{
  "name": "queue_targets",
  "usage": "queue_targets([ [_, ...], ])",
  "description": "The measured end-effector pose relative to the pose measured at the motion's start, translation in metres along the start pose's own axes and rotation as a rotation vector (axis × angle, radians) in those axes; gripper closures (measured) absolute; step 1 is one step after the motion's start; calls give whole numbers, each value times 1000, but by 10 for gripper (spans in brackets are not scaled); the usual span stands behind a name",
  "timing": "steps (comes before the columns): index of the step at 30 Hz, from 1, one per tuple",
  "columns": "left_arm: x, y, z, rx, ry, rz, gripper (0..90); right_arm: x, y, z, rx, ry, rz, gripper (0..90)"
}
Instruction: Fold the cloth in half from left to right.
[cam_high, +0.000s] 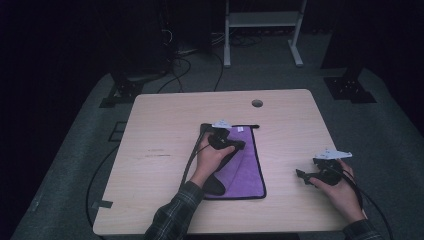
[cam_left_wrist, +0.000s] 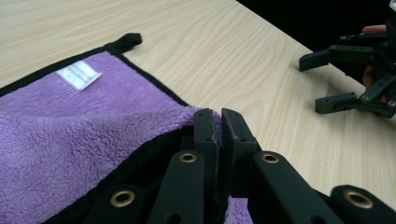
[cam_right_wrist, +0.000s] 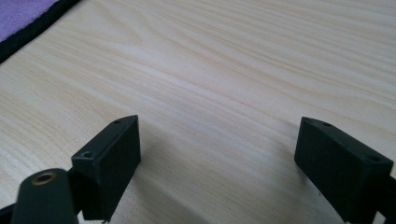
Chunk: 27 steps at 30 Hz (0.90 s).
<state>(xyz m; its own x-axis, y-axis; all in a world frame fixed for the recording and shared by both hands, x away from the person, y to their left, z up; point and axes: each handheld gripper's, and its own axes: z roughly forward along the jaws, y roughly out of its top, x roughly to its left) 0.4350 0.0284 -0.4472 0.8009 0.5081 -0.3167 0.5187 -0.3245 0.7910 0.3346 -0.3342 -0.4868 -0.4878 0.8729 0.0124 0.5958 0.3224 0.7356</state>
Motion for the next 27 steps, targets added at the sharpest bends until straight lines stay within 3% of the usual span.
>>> queue_targets([
  [17,-1,0,38,77,-9,4,829,0,0,0,1,1,0,135],
  [24,-5,3,32,36,-18,49,661,0,0,0,1,1,0,135],
  [27,-5,3,22,31,11,83,598,0,0,0,1,0,-1,134],
])
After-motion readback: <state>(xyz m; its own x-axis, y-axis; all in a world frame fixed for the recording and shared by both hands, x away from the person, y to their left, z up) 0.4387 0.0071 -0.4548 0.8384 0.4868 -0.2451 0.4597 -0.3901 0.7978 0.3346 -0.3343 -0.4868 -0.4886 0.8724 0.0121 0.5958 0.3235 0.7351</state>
